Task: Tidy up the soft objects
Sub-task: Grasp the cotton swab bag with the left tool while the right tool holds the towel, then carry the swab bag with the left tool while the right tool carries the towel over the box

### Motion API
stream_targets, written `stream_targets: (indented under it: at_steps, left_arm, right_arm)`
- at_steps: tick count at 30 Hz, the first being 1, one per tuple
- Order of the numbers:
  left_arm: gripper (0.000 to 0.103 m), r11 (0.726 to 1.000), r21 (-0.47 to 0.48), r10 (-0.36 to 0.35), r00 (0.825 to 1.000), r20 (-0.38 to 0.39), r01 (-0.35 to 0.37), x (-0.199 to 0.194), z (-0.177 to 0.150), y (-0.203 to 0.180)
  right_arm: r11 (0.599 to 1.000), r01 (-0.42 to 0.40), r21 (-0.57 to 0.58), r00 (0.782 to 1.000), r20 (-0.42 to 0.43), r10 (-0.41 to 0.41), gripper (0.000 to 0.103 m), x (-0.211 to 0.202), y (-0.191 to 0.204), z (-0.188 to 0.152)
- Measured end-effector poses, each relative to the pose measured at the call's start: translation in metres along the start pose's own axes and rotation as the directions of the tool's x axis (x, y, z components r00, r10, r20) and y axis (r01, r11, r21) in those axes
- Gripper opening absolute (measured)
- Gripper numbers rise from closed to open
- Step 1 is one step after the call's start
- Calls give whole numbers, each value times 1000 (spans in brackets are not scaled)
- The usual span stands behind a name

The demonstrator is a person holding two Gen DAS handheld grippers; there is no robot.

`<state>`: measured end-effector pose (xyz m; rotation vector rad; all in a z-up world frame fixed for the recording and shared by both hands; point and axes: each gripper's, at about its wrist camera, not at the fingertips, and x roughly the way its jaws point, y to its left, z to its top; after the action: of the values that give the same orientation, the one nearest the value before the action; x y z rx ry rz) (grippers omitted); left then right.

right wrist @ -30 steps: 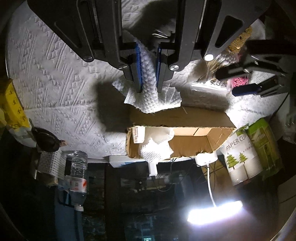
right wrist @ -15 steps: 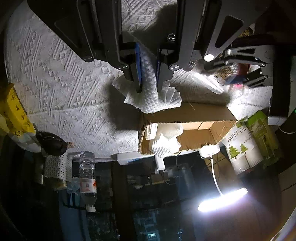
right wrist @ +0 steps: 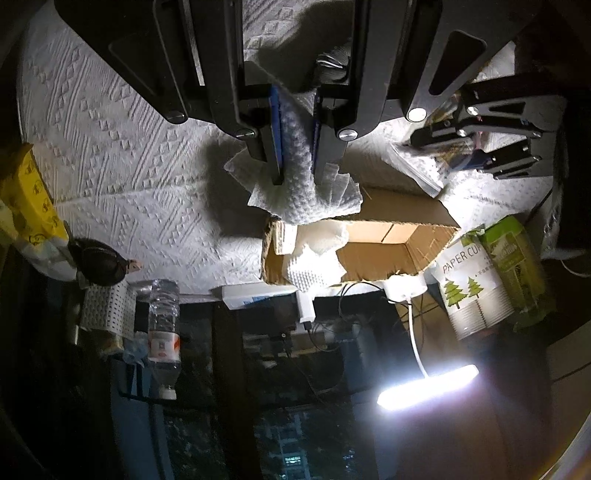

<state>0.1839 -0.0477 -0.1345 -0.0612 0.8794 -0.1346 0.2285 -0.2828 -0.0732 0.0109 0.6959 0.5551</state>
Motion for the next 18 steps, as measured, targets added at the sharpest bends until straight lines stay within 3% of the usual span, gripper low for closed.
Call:
stream_targets:
  at_steps: [18]
  left_arm:
    - [47, 999, 24, 37, 979, 200, -42, -47, 44, 10]
  right_arm:
    - [998, -2, -58, 999, 48, 5, 14, 0, 17, 33]
